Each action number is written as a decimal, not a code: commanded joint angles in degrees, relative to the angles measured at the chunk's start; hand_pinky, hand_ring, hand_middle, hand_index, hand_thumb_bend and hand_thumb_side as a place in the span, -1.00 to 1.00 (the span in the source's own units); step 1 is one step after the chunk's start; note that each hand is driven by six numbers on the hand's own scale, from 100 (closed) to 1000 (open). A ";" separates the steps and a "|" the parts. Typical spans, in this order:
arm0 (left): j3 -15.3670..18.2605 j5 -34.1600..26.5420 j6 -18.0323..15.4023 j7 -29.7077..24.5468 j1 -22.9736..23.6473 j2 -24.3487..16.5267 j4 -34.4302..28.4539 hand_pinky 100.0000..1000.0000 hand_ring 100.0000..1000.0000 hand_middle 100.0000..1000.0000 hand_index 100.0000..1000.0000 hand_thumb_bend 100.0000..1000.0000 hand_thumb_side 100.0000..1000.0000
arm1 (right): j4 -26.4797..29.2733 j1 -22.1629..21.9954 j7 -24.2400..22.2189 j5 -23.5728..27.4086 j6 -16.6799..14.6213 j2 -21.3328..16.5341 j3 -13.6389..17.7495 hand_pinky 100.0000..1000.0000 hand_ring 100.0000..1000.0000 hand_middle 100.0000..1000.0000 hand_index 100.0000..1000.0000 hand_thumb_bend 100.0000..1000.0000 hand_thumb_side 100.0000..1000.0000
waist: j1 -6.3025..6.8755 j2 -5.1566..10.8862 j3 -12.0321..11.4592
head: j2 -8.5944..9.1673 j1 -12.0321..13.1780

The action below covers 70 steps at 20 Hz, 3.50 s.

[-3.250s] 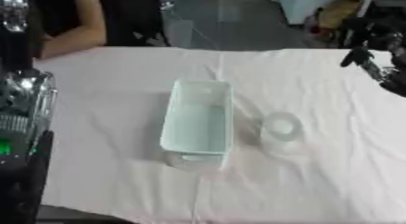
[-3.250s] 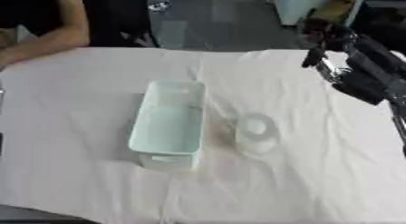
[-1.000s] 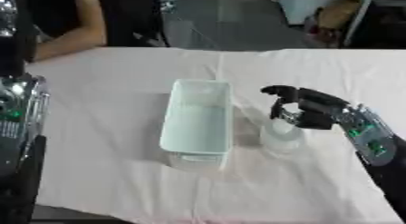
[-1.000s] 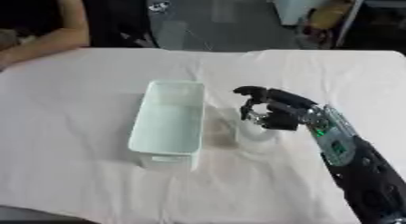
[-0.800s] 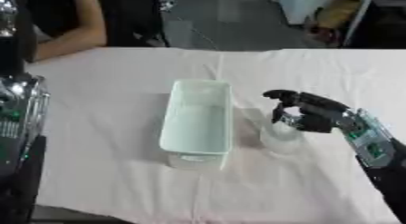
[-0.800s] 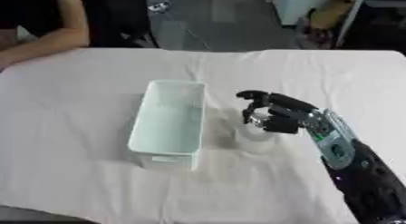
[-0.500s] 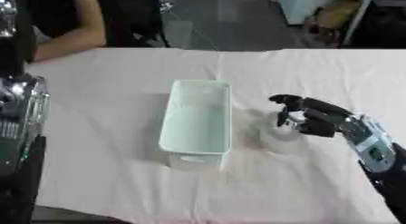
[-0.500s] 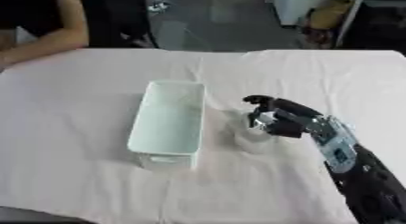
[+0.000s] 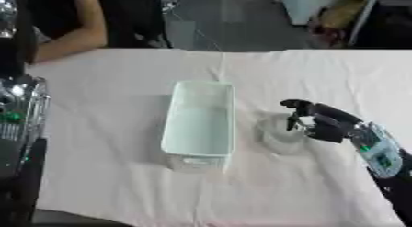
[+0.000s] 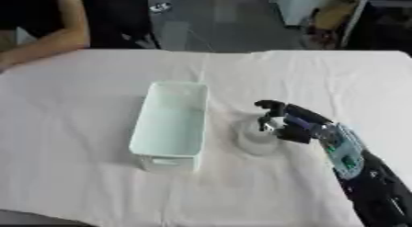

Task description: Pick up objects on the table and place them in the box.

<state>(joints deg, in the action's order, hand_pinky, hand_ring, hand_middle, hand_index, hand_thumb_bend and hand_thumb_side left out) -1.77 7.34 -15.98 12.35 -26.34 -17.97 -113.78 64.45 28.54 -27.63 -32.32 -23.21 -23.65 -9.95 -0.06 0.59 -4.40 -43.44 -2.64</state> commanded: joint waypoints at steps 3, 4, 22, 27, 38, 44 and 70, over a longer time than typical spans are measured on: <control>0.04 -0.06 -0.18 -0.22 -0.96 -0.32 -0.81 -0.06 0.10 0.27 0.49 -1.00 0.51 | 0.94 1.21 -1.63 -2.50 -1.64 -0.81 -1.40 1.00 1.00 1.00 0.18 -0.94 1.00 | 0.06 0.49 -0.17 | 0.90 -1.08; 0.02 -0.06 -0.18 -0.23 -0.96 -0.31 -0.81 -0.06 0.10 0.27 0.49 -1.00 0.51 | 0.91 1.45 -2.12 -3.29 -1.99 -0.85 -1.69 1.00 1.00 1.00 0.18 -0.74 1.00 | 0.05 0.49 -0.19 | 0.88 -1.12; -0.17 -0.08 -0.50 -0.42 -1.36 0.33 -0.81 -0.05 0.10 0.27 0.49 -1.00 0.51 | -18.89 9.18 -2.61 -22.70 -4.73 3.47 0.04 1.00 1.00 0.99 0.19 -0.26 1.00 | -0.12 0.40 -0.76 | 1.17 -1.23; -0.12 -0.02 -0.63 -0.41 -1.48 0.43 -0.81 -0.05 0.10 0.27 0.49 -1.00 0.50 | -22.98 9.92 0.96 -27.77 -5.40 4.40 1.53 0.59 0.78 0.78 0.09 -0.59 0.35 | -0.12 0.37 -0.82 | 1.18 -1.21; 0.08 0.20 -0.60 -0.27 -1.44 0.28 -0.81 -0.05 0.10 0.27 0.49 -1.00 0.50 | -13.88 6.97 21.90 -26.07 -11.06 2.18 2.17 -1.00 -0.88 -0.59 -0.45 -1.00 -0.54 | -0.21 0.42 -0.71 | 1.17 -0.62; 0.23 0.38 -0.53 -0.13 -1.29 0.01 -0.81 -0.05 0.10 0.27 0.49 -1.00 0.50 | 2.79 4.94 20.61 -18.38 -8.34 -2.65 2.91 -1.00 -0.93 -0.62 -0.49 -0.98 -0.80 | -0.28 0.53 -0.46 | 1.14 -0.04; -0.43 -0.02 -0.65 -0.77 -1.55 0.68 -0.81 -0.05 0.10 0.27 0.49 -1.00 0.50 | 5.08 16.88 8.50 -6.24 -8.09 5.72 -0.89 -1.00 -0.92 -0.58 -0.48 -1.00 -0.73 | -0.36 0.67 -1.15 | 1.68 -1.93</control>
<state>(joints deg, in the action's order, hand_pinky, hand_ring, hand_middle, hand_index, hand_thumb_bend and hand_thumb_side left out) -2.15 7.56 -16.56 11.90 -26.80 -17.01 -113.78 70.28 43.77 -18.59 -38.97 -30.24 -18.66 -10.66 -0.47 0.68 -5.56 -42.62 -3.90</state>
